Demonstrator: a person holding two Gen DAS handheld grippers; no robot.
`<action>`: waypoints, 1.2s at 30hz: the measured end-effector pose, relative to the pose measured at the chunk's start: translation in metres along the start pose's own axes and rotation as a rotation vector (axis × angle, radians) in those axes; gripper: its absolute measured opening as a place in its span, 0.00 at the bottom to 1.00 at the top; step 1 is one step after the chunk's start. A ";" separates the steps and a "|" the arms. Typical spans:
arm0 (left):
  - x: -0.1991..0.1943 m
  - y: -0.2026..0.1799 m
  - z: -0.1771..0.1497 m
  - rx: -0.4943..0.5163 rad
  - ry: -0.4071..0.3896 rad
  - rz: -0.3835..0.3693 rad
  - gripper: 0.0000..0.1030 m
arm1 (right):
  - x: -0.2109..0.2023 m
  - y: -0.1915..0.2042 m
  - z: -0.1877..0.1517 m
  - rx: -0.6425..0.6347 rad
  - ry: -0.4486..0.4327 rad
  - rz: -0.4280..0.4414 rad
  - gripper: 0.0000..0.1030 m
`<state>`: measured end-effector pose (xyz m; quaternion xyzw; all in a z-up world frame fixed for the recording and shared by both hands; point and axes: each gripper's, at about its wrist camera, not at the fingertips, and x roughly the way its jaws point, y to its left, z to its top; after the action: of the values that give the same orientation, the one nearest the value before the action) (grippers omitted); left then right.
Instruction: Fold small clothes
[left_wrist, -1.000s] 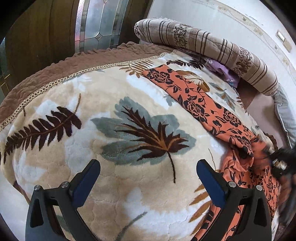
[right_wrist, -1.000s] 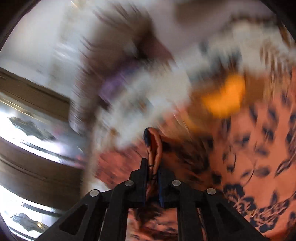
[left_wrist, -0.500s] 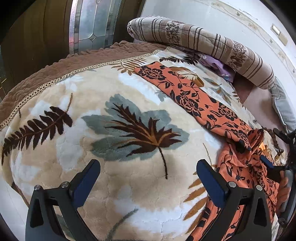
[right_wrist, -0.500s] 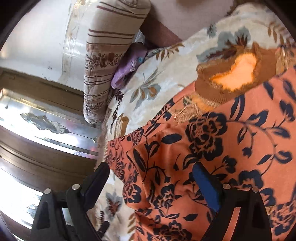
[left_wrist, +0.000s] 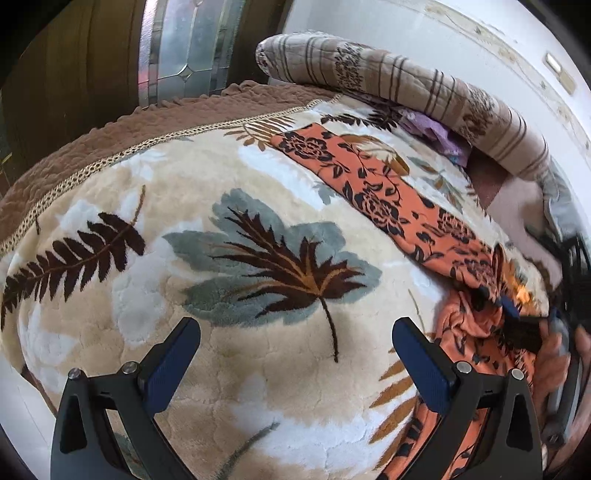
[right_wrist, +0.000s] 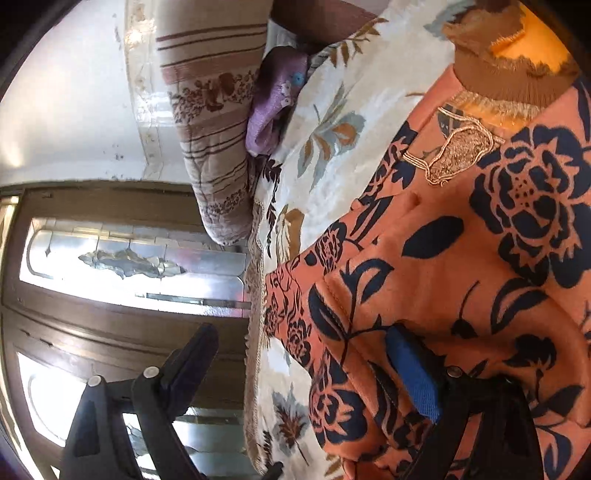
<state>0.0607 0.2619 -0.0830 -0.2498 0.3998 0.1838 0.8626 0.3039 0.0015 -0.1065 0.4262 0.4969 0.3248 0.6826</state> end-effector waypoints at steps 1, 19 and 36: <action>0.000 0.000 0.000 -0.009 0.005 -0.014 1.00 | -0.008 0.002 -0.003 -0.024 -0.001 -0.013 0.92; 0.107 -0.103 0.054 -0.232 0.364 -0.522 0.95 | -0.163 -0.020 -0.049 -0.139 -0.123 -0.088 0.92; 0.086 -0.092 0.097 -0.116 0.095 -0.219 0.10 | -0.235 -0.066 -0.043 -0.103 -0.207 -0.192 0.92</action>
<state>0.2192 0.2538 -0.0700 -0.3499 0.3992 0.0994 0.8416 0.1952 -0.2190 -0.0778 0.3722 0.4450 0.2372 0.7792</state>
